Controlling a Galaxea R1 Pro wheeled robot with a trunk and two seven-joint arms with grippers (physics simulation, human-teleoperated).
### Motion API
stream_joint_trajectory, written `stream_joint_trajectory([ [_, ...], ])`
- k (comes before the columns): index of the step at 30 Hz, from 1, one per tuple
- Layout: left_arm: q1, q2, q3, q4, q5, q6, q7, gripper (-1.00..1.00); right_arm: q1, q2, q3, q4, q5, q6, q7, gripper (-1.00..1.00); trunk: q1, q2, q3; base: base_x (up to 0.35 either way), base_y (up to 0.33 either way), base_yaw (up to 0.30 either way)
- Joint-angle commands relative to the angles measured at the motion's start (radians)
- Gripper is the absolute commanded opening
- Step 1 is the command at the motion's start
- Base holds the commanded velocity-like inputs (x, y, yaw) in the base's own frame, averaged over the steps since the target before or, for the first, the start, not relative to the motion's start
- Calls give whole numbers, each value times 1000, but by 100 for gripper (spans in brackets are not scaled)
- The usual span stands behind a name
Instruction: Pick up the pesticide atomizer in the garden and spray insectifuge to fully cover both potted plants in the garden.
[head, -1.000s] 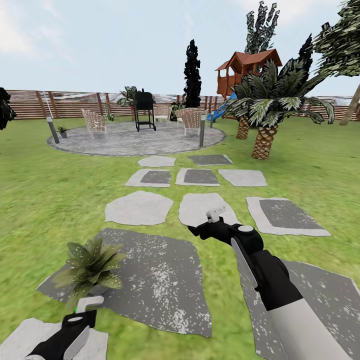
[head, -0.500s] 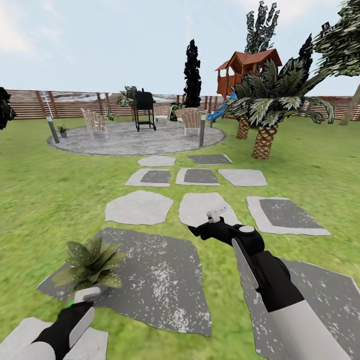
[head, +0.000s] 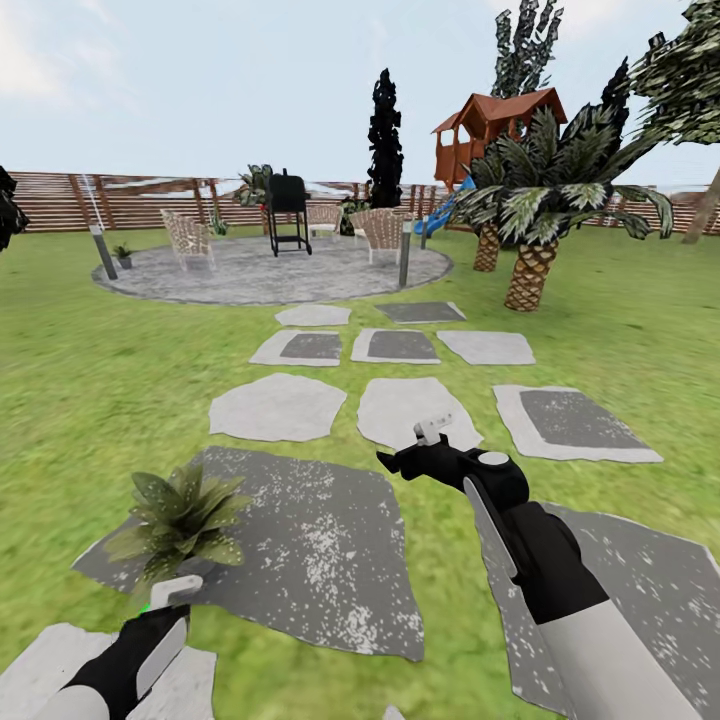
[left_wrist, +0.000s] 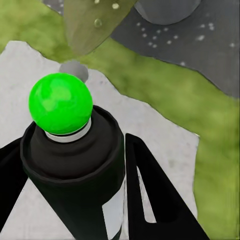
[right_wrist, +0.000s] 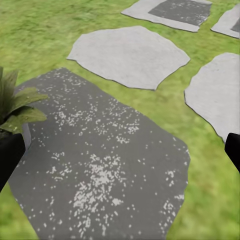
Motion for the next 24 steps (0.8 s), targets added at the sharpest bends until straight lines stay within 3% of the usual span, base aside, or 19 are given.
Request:
stream_joint_trajectory([
  [1, 1, 14, -1, 2, -1, -14, -28, -100, 0, 0, 0, 1, 0, 0, 0, 100, 0, 0, 0, 0, 0, 0],
  [2, 3, 43, -4, 4, -2, -30, -94, -100, 0, 0, 0, 1, -1, 0, 0, 100, 0, 0, 0, 0, 0, 0],
  [4, 4, 139, -6, 7, -15, -39, -348, -100, 0, 0, 0, 3, -1, 0, 0, 100, 0, 0, 0, 0, 0, 0],
  [5, 4, 174, -5, 9, -27, -41, -449, -100, 0, 1, 0, 5, 0, 0, 0, 100, 0, 0, 0, 0, 6, 0],
  [11, 0, 273, 3, 8, -38, -33, -782, -100, 0, 5, 0, 13, 0, 0, -5, 100, 0, 0, 0, 0, 291, 0],
  [13, 0, 294, 3, 11, -37, -33, -825, -100, 0, 5, 0, 13, 0, 0, -5, 100, 0, 0, 0, 0, 339, 0],
  [22, -9, 296, 2, -4, -48, -21, -837, -100, 0, 0, -3, 5, 0, 0, -5, 100, 0, 0, 0, 142, 315, 0],
  [24, -17, 291, 1, -6, -89, -3, -839, -100, 0, -1, -4, 4, 0, -1, -5, 100, 0, 0, 0, 231, 268, 0],
])
